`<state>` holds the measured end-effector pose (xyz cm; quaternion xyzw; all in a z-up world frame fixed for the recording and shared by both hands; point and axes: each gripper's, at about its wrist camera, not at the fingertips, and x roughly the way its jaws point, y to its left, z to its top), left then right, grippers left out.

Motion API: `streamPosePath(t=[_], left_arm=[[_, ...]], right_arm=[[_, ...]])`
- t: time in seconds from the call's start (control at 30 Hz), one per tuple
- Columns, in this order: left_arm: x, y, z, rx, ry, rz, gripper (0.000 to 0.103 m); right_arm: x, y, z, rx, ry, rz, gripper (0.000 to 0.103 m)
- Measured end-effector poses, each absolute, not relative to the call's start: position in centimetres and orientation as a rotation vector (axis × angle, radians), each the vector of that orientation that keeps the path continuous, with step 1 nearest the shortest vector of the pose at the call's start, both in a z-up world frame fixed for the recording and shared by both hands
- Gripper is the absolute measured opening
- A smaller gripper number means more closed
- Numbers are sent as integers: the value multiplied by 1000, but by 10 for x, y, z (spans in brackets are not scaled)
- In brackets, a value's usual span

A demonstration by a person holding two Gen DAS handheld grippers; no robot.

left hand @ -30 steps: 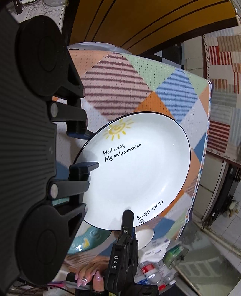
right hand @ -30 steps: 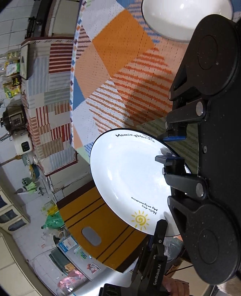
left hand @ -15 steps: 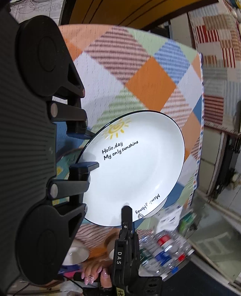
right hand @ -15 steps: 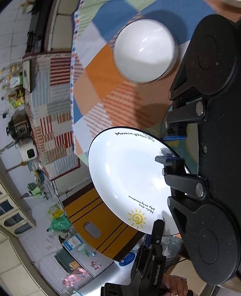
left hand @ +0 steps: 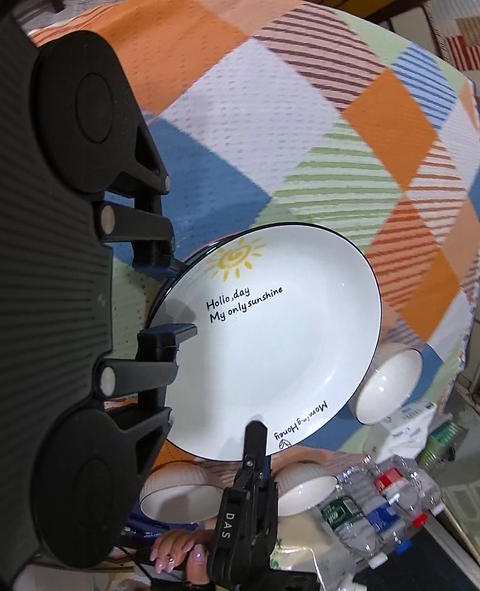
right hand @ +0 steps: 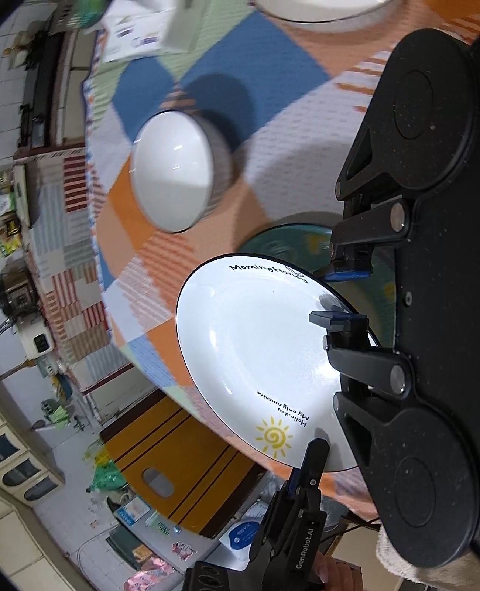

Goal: Organize plates and bowls
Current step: 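Carry the sun plate with both grippers and lower it onto the plate stack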

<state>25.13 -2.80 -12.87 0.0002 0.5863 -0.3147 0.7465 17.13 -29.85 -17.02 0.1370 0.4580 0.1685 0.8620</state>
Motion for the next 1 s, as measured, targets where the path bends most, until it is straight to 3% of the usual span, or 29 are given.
streamPosePath(t=[0.5, 1.0], left_arm=[[250, -44, -145, -25, 1372, -632, 25], [245, -62, -142, 147, 1324, -550, 28]], right_arm=[[166, -293, -174, 200, 1039, 283, 22], [157, -243, -173, -196, 1021, 195, 26]])
